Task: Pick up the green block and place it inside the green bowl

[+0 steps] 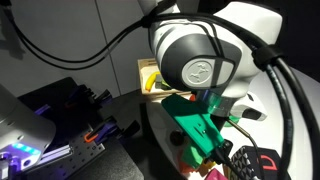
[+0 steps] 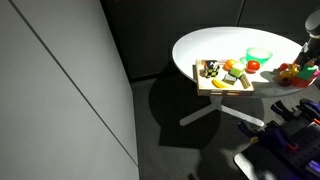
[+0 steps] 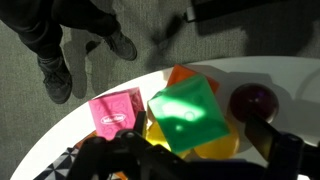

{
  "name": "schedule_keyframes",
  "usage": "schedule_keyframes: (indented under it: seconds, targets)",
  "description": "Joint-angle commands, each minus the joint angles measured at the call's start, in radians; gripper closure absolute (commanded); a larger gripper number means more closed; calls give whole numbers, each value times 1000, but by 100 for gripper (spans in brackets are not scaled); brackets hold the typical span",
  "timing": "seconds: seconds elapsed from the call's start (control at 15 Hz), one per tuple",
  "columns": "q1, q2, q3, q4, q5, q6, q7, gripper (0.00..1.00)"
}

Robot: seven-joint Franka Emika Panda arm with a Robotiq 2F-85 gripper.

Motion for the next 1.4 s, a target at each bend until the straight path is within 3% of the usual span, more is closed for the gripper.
schedule_keyframes:
  seconds: [0.0, 0.2, 0.27, 0.33, 0.67, 1.33]
  targets:
    - [-26, 4, 11, -4, -32, 23, -25, 0]
    - [-26, 14, 13, -3, -30, 22, -25, 0]
    - [-24, 17, 13, -3, -29, 23, -20, 25]
    - [-25, 19, 13, -3, -29, 24, -20, 27]
    - [-26, 6, 20, -2, -17, 11, -21, 67]
    - [-14, -20, 54, 60, 17, -65, 1, 72]
